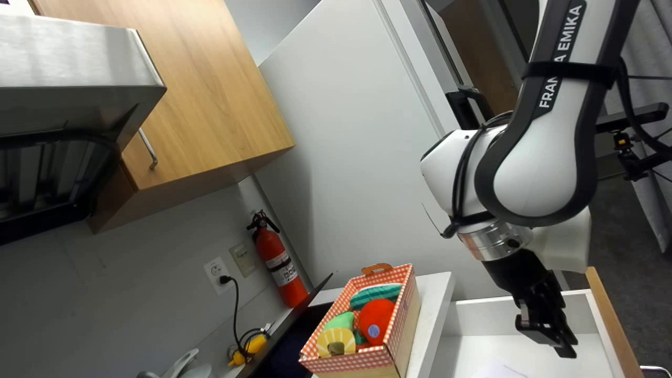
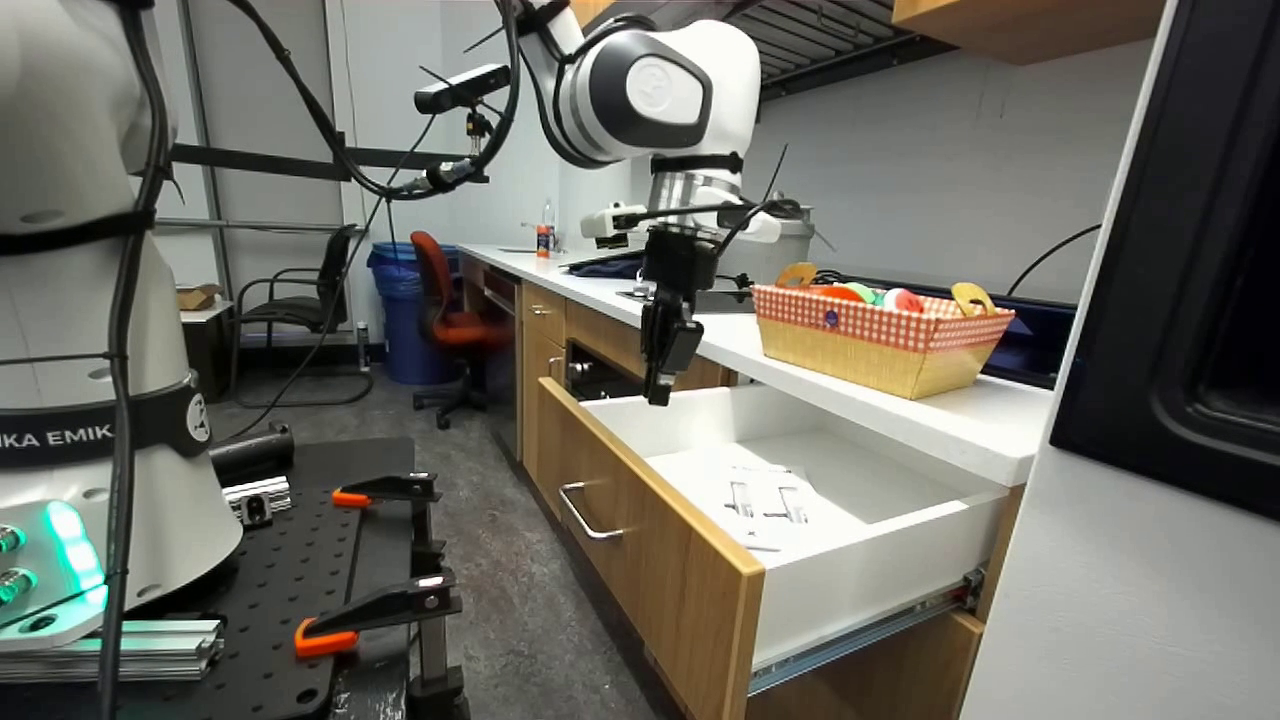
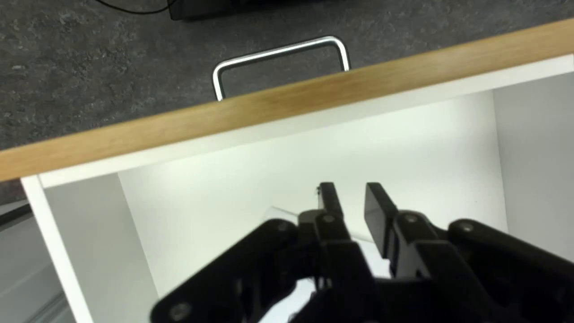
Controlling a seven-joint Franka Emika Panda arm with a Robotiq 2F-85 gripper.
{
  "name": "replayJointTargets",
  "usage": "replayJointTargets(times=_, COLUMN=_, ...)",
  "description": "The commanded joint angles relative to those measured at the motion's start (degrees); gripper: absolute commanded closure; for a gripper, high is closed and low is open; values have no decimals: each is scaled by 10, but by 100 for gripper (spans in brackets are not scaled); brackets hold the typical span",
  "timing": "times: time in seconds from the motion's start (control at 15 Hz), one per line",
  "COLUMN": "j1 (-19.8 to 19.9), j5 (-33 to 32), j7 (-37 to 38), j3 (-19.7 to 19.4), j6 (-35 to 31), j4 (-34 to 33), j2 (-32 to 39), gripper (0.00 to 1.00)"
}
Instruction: Open the drawer fully, pick up the carton box and put it in the drawer and close the drawer
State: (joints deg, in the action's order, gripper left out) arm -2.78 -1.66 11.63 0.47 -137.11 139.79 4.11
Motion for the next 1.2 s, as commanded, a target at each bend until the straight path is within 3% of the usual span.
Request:
replayJointTargets(times=0.0, j1=-4, j5=-39, j7=25, j3=5, j6=18, j4=-29, j2=-25, gripper=43)
replayJointTargets(times=0.4, j1=-9, j5=-62, j7=37, j3=17, j6=11, j4=-101, j2=-16, gripper=1)
replayJointTargets(times=1.13, j1=-22, j5=-9, j7=140, j3=26, j6=-29, j4=-231, j2=65, gripper=0)
